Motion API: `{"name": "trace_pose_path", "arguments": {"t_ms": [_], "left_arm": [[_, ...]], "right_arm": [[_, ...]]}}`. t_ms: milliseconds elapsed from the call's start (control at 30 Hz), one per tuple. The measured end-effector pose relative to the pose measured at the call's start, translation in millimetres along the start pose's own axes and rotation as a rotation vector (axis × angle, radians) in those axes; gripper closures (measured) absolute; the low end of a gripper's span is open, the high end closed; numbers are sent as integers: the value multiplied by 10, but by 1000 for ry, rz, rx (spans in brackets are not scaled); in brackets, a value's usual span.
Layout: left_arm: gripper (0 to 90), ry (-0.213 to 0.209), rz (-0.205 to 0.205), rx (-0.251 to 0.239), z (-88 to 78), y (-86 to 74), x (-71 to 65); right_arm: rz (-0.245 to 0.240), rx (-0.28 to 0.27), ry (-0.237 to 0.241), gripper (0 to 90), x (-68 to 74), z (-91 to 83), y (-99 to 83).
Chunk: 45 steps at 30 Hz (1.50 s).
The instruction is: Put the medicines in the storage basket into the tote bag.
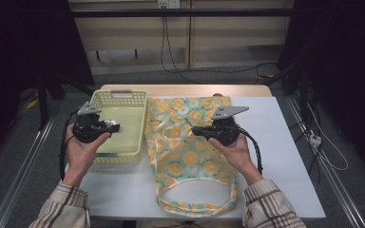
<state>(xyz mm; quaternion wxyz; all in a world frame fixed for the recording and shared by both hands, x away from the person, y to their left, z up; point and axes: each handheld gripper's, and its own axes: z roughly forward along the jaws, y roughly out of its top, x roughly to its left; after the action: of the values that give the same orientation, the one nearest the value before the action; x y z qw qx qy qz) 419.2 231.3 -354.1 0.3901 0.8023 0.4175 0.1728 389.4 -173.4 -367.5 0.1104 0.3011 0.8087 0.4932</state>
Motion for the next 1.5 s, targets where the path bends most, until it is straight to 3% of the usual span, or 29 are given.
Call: {"name": "trace_pose_path", "arguments": {"t_ms": [433, 567, 933, 1233, 1367, 1500], "left_arm": [[604, -118, 53, -107, -184, -30, -342], [604, -123, 66, -138, -225, -24, -448], [604, -176, 105, -165, -235, -8, -723], [604, -273, 210, -159, -95, 22, -1169], [604, -317, 213, -155, -34, 56, -1287], [604, -318, 249, -148, 80, 86, -1421]], "right_arm": [[0, -9, -5, 900, -1, -3, 0], [-2, -8, -6, 900, 2, -3, 1], [-7, -12, -13, 900, 15, -2, -1], [-7, -10, -17, 900, 19, -2, -7], [-4, -7, -16, 900, 13, 8, -13], [-6, -10, -19, 900, 8, 8, -12]]}}
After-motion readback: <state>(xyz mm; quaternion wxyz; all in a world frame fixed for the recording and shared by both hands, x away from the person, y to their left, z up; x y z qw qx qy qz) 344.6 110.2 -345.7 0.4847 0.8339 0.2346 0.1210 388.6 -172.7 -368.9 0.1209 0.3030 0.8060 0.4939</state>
